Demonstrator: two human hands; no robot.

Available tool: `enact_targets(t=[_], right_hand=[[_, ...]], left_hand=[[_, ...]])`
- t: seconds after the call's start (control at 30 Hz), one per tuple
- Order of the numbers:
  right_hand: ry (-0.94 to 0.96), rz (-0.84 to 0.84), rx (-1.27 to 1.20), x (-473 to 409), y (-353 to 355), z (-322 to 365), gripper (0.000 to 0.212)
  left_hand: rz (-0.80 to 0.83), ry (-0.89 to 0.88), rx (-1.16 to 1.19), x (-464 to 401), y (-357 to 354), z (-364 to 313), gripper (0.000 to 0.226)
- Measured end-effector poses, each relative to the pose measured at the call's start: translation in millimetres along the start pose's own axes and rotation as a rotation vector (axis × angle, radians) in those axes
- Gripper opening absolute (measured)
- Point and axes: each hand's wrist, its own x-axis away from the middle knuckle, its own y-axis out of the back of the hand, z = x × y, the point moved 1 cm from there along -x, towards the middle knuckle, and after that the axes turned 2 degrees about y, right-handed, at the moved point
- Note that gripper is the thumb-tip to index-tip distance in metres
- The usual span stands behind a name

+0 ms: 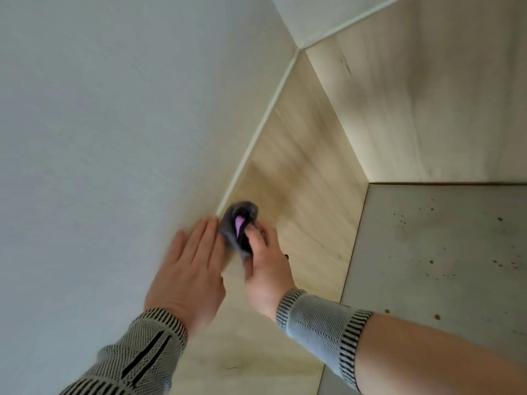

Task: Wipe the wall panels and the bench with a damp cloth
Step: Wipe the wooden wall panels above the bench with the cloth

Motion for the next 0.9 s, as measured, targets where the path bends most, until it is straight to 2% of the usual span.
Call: enact_targets(t=[0.1,0.23,0.3,0.43,0.5,0.63,0.7,0.77,0.9], right_hand=[[0.030,-0.005,0.032,2.4,1.7,8.1,0.051],[-0.199,-0.180,0.069,-58.5,18.0,2.7,0.051],[-0.157,-0.221,0.054,-58.1,12.9,7.6,0.054],[0.083,-0.113,0.005,14.6,-20.9,17.1,0.058],[0.112,-0.085,0.028,22.9,-22.1,15.7,0.060],[-0.158,-0.215,0.029,-44.5,0.0,15.8,0.050],[-0.220,-0.276,0.016,-58.8,3.6,17.0,0.050],[-0.158,-0.248,-0.003,-37.1,-6.4,19.1,0.049],[0.045,-0.084,0.095,24.2,-25.8,16.9,0.054]], left_hand=[[-0.001,0.010,0.009,29.4,-7.4,5.7,0.073],[-0.057,0.028,0.078,41.2,-23.3,1.3,0.075],[-0.118,0.035,0.075,38.8,-28.7,-0.2,0.075],[-0.100,0.085,-0.021,38.4,-20.5,-2.9,0.075],[-0.123,0.082,-0.107,42.8,-19.8,-3.9,0.074],[-0.128,0.109,-0.090,42.4,-16.6,-5.8,0.074],[-0.063,0.100,-0.054,43.7,-18.1,-5.3,0.076],[-0.036,0.108,-0.064,41.4,-16.6,-6.6,0.079],[0.025,0.103,-0.061,41.3,-15.4,-7.1,0.077]])
